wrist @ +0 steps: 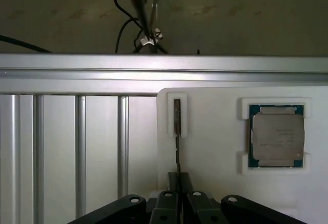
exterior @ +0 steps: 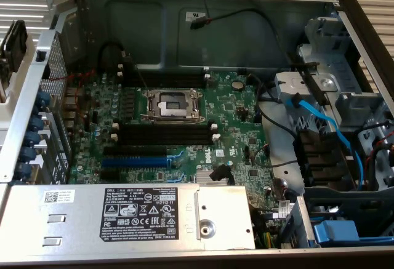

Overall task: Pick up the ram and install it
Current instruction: 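Pick up the ram and move it above insertion slot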

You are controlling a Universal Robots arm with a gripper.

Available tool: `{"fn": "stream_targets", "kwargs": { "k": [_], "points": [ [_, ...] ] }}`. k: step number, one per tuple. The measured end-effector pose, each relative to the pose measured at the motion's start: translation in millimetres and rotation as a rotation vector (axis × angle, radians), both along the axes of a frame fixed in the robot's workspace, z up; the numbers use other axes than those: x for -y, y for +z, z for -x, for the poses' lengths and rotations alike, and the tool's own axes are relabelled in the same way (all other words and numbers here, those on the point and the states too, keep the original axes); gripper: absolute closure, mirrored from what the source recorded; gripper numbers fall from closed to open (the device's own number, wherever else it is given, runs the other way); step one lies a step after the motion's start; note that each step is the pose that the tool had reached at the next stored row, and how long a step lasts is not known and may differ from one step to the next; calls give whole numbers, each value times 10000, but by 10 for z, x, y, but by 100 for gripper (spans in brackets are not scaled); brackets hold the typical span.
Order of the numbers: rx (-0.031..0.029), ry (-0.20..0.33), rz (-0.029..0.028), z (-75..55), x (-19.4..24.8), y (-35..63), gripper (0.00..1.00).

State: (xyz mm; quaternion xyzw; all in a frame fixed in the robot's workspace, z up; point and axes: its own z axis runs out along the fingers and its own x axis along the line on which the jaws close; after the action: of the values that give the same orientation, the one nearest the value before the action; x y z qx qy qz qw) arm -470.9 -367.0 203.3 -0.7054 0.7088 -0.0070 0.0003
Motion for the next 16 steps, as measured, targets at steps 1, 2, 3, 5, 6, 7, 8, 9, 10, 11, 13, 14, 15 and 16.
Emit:
{"fn": "stream_targets", "kwargs": {
  "k": [1,2,3,5,6,7,8,9,10,11,13,14,15,16],
  "points": [
    [-1,1,2,0,0,23,87],
    [0,1,3,0,0,50,87],
    [0,1,4,0,0,77,87],
    [0,1,8,0,-2,137,87],
    [-2,0,9,0,-4,159,87],
    [-1,1,11,0,-7,182,87],
    [0,1,13,0,-9,207,87],
    [-1,1,15,0,-12,235,87],
    [-1,0,18,0,-14,263,87],
    [-1,0,20,0,-17,290,87],
    [0,3,20,1,-22,347,87],
    [-2,5,22,1,-26,378,87],
    [-1,8,26,2,-32,411,87],
    [-1,13,33,2,-39,445,87]
  ]
}}
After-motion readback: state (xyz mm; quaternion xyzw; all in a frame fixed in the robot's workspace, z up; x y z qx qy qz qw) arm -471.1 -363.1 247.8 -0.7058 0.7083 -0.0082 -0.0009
